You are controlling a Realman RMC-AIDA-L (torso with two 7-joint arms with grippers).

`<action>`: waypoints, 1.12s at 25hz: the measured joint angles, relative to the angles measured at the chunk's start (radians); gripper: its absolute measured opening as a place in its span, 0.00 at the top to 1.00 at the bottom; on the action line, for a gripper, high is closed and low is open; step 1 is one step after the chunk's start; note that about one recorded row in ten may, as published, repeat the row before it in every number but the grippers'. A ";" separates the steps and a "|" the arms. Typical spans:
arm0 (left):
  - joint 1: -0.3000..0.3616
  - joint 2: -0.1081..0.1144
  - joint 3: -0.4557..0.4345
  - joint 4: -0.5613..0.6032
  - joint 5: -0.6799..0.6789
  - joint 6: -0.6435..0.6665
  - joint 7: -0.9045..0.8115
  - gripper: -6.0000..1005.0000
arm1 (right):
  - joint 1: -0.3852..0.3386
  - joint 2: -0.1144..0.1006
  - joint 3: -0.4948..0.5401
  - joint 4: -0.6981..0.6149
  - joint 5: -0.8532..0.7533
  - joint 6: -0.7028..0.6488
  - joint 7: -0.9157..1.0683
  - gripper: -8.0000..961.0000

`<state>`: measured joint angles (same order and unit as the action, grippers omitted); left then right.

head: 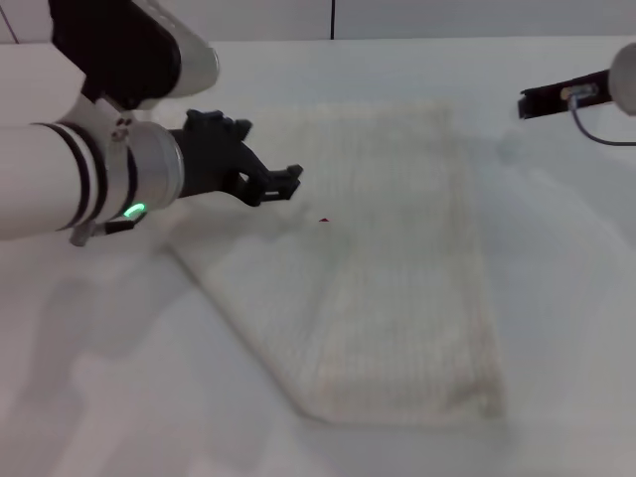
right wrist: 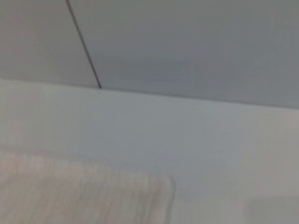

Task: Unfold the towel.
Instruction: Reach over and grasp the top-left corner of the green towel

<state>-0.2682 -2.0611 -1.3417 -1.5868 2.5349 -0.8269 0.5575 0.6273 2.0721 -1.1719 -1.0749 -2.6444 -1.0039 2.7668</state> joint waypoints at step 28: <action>-0.096 -0.011 0.165 0.219 -0.029 0.113 -0.006 0.22 | 0.212 0.000 -0.038 0.313 -0.013 0.049 -0.022 0.99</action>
<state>-0.3643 -2.0717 -1.1766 -1.3680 2.5056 -0.7139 0.5512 0.8398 2.0726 -1.2102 -0.7617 -2.6572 -0.9547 2.7451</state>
